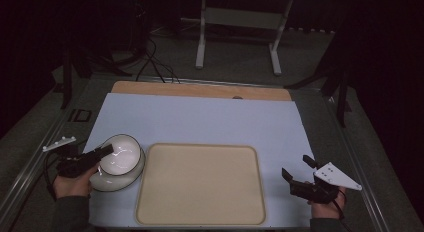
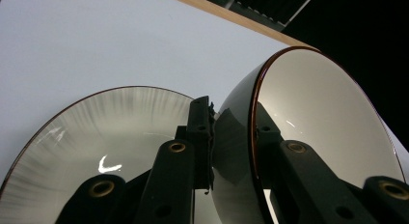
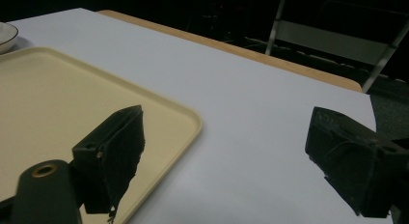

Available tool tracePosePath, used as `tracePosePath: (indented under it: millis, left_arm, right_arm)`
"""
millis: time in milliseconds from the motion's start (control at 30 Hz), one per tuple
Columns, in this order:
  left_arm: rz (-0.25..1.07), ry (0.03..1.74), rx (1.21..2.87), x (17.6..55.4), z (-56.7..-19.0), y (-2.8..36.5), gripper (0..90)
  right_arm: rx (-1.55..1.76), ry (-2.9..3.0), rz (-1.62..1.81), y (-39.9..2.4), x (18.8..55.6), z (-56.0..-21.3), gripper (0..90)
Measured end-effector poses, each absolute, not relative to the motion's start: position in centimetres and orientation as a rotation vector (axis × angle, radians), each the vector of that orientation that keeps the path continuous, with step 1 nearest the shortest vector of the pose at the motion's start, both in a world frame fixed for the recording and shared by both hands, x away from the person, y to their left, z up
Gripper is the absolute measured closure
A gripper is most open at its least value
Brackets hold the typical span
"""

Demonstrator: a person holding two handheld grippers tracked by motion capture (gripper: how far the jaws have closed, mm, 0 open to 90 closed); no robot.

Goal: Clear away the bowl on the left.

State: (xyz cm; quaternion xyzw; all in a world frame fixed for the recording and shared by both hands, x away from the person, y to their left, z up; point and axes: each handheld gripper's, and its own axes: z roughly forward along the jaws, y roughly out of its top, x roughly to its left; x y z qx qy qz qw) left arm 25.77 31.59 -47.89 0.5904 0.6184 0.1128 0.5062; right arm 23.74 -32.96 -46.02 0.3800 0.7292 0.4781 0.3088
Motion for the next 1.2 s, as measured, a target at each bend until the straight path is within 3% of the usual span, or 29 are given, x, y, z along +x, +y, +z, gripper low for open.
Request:
tracePosePath:
  millis: [1200]
  left_arm:
    - [0.231, 1.459, 1.448, 26.1, -47.9, 29.3, 76.8]
  right_arm:
    - [1.001, 1.926, 1.262, -33.0, 23.7, -46.0, 13.5]
